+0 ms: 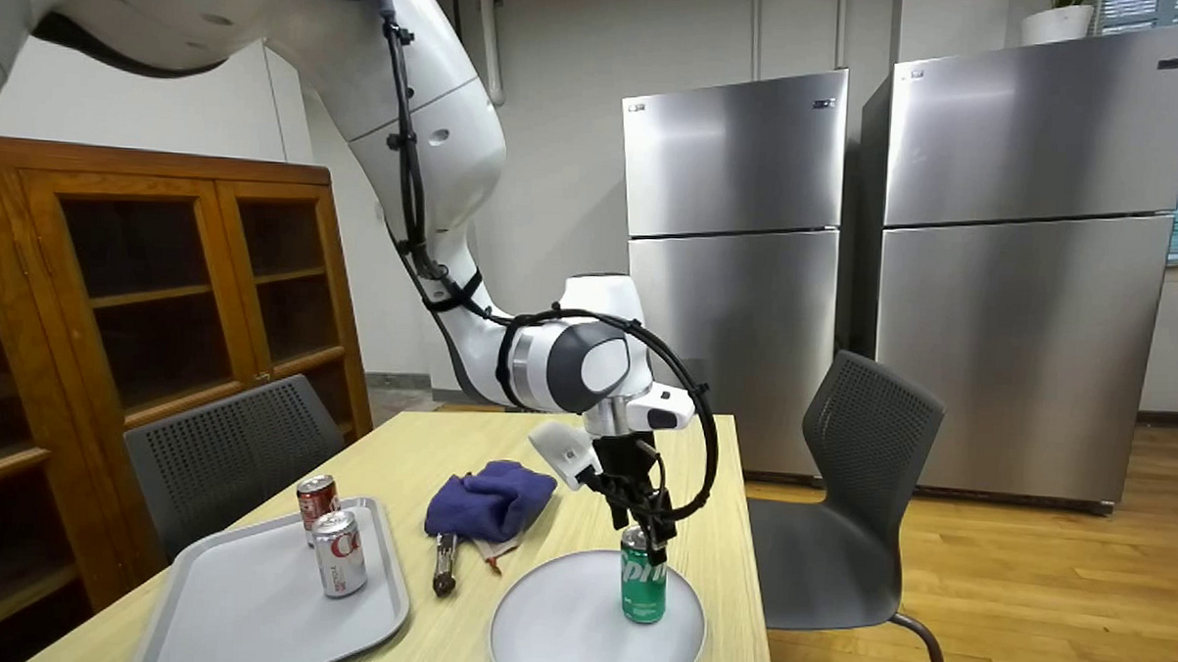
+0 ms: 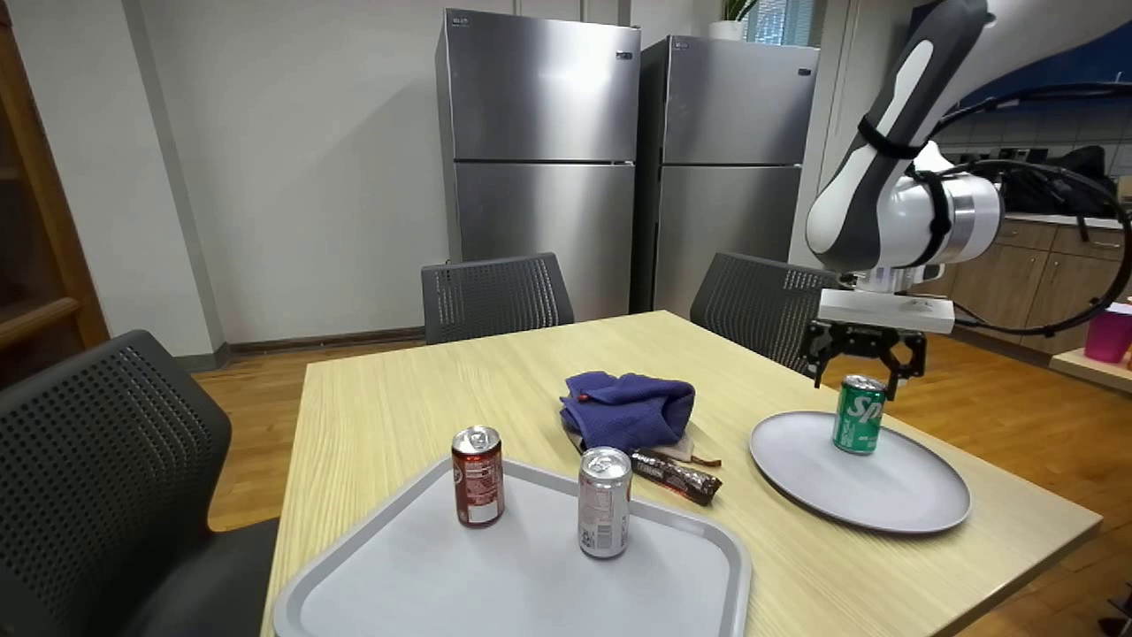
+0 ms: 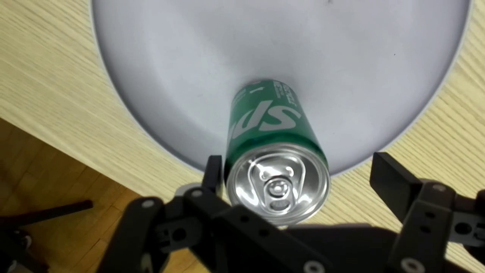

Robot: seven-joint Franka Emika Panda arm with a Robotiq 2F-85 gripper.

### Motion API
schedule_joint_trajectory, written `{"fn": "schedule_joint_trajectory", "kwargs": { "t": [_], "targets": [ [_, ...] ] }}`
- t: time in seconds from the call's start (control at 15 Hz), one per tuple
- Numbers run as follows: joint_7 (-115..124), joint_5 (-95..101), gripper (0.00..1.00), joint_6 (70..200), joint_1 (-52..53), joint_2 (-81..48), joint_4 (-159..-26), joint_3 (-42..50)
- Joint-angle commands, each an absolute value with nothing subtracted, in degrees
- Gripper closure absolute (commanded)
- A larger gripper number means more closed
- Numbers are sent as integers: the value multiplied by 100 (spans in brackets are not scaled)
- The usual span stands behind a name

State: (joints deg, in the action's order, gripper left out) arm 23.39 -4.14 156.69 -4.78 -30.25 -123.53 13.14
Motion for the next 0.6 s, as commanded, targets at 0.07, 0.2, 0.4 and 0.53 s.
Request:
{"fn": "schedule_joint_trajectory", "kwargs": {
  "t": [0.07, 0.2, 0.4, 0.53],
  "targets": [
    [2162, -519, 34, 15430, -538, -3025, -12246, 1283],
    [2182, -503, 51, 15441, -520, -2974, -12300, 1313],
    [2220, -452, 62, 15478, -451, -2860, -12413, 1357],
    [2279, -376, 62, 15532, -340, -2741, -12525, 1411]
  ]
}}
